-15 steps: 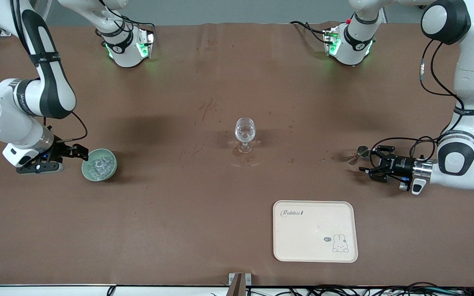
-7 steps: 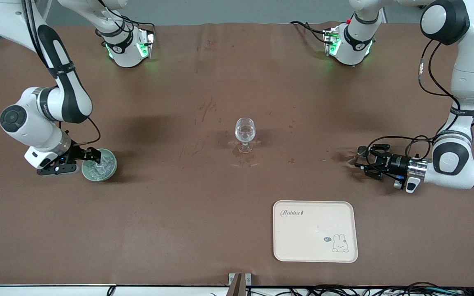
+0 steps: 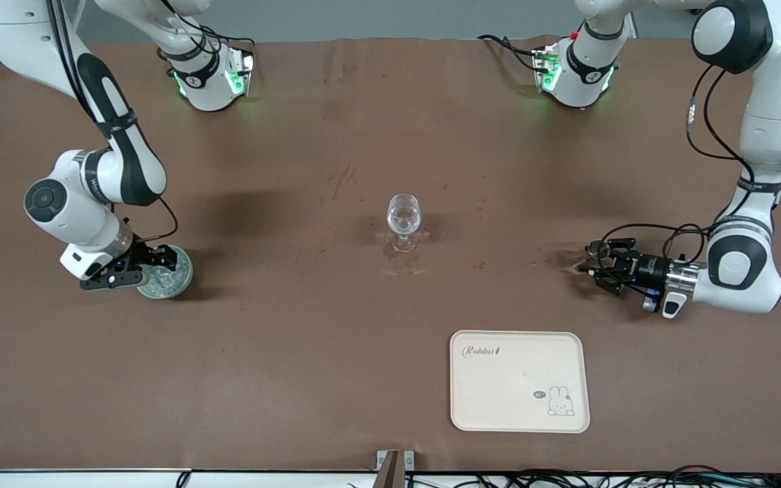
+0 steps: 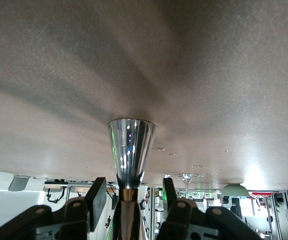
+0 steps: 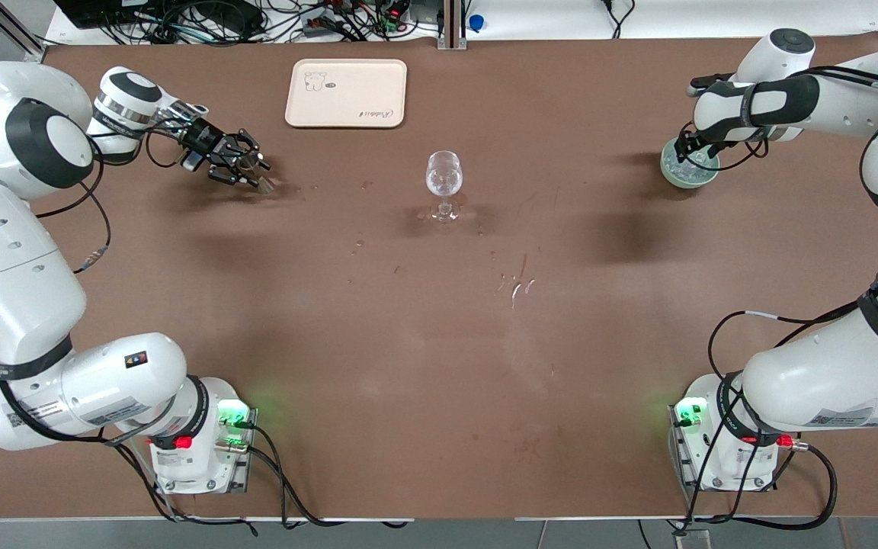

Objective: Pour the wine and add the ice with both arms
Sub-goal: 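Pinch an ice cube from the green bowl with the right gripper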

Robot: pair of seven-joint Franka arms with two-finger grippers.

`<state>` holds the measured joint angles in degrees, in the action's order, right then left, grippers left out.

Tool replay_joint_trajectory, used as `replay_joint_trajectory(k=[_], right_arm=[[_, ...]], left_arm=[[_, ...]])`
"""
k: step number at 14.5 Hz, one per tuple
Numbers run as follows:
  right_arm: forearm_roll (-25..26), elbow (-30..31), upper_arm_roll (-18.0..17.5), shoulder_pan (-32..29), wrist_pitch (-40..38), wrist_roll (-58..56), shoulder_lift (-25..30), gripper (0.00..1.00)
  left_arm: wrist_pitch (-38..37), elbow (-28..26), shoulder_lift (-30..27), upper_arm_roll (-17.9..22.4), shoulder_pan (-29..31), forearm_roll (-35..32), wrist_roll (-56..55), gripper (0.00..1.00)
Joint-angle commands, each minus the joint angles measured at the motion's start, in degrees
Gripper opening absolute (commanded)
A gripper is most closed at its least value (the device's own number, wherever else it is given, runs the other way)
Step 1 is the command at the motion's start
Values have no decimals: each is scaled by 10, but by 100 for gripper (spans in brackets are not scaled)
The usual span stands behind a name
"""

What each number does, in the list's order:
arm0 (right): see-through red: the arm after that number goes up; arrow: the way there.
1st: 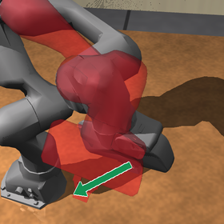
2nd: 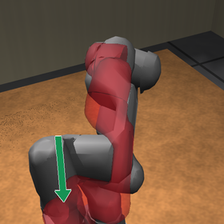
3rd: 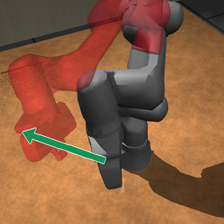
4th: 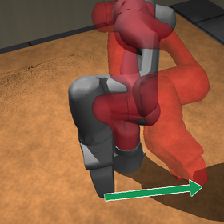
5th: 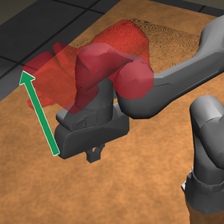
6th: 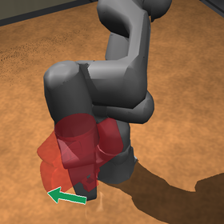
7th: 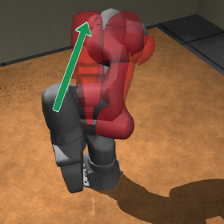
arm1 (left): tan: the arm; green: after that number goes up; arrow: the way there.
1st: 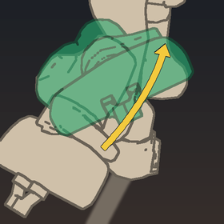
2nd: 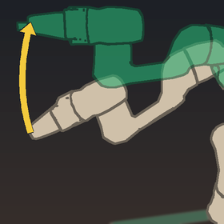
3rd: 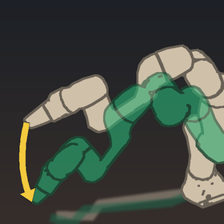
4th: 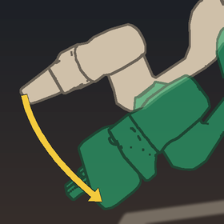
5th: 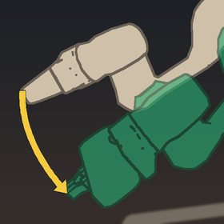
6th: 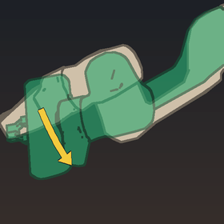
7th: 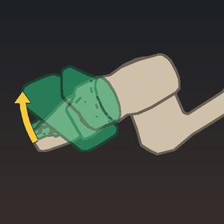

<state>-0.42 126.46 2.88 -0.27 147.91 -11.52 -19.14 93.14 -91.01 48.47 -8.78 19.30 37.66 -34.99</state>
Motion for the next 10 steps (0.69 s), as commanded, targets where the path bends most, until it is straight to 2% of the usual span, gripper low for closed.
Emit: replay_joint_trajectory(k=[1,3,6,10], right_arm=[[3,14,2,4,12,-2,1,68],[3,14,2,3,12,-1,-2,56],[3,14,2,3,21,-1,-8,55],[3,13,2,4,26,0,-10,54]], left_arm=[[-5,0,0,1,0,11,2,53],[-5,0,0,1,1,11,3,50],[-5,0,0,1,2,11,3,42],[-5,1,-1,1,1,10,2,24]])
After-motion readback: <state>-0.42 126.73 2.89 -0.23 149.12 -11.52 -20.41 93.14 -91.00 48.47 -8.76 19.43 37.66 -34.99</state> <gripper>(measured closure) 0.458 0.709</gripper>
